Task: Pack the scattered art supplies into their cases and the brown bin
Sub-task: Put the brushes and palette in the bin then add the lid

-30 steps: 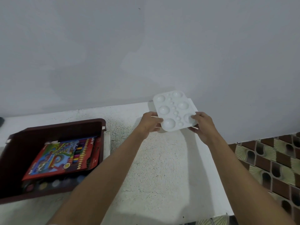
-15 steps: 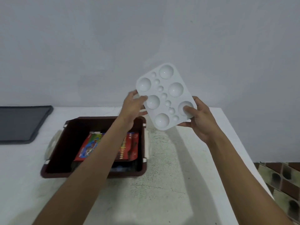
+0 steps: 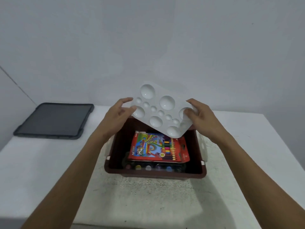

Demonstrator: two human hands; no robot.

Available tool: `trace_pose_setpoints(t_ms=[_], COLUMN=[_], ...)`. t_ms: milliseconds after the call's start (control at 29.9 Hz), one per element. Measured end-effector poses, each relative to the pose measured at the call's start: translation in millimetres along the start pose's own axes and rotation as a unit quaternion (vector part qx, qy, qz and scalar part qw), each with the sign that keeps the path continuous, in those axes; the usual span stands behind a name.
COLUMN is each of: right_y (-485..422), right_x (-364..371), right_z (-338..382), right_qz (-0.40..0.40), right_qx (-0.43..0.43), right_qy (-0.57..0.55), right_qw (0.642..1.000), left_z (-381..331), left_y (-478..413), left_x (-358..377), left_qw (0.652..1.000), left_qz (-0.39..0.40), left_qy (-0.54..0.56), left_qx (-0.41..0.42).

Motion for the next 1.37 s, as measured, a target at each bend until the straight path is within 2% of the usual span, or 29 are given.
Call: trace_pose_setpoints(t_ms=[100, 267, 368, 568, 769, 869, 969, 1069, 1236, 1370], right_y=[4, 21, 35, 54, 57, 58, 57, 54, 49, 46], right_x=[20, 38, 42, 43, 40, 43, 45, 48, 57, 63], right_z=[4, 0, -5, -17, -26, -31, -35, -36, -43, -46], right_qz=[-0.002, 0.004, 0.020, 0.077, 0.144, 0.181, 0.202, 0.223, 0.235, 0.257], right_qx=[-0.025, -0.029, -0.035, -0.013, 0.027, 0.031, 0.037, 0.037, 0.035, 0.035], right_qy=[0.102, 0.133, 0.144, 0.182, 0.216, 0.250, 0.264, 0.285, 0.335, 0.361], right_qw=[0.994, 0.991, 0.989, 0.980, 0.965, 0.951, 0.942, 0.932, 0.912, 0.896], left_z=[17, 24, 23, 24, 30, 37, 37, 35, 36, 39], left_y=[9, 20, 22, 31, 36, 41, 44, 42, 37, 30], left_x=[-11, -10, -7, 3, 12, 16, 21, 26, 34, 40], left_qw=[0.999, 0.996, 0.996, 0.980, 0.943, 0.908, 0.879, 0.864, 0.846, 0.849], left_qz=[0.027, 0.070, 0.081, 0.162, 0.267, 0.318, 0.328, 0.338, 0.347, 0.336], left_qy=[-0.032, 0.008, -0.008, -0.118, -0.196, -0.272, -0.342, -0.371, -0.400, -0.404], left_qx=[-0.016, -0.057, -0.041, 0.003, -0.031, 0.000, 0.043, 0.049, 0.050, 0.047])
Point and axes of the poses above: each hand's wrist, its own y-axis away from the middle knuckle, its own x-axis out of the palm, z = x × y, the point moved 5 cm from there along -y, towards the middle knuckle, and after that the axes turned 7 degrees about -z, right-handed, at the moved point
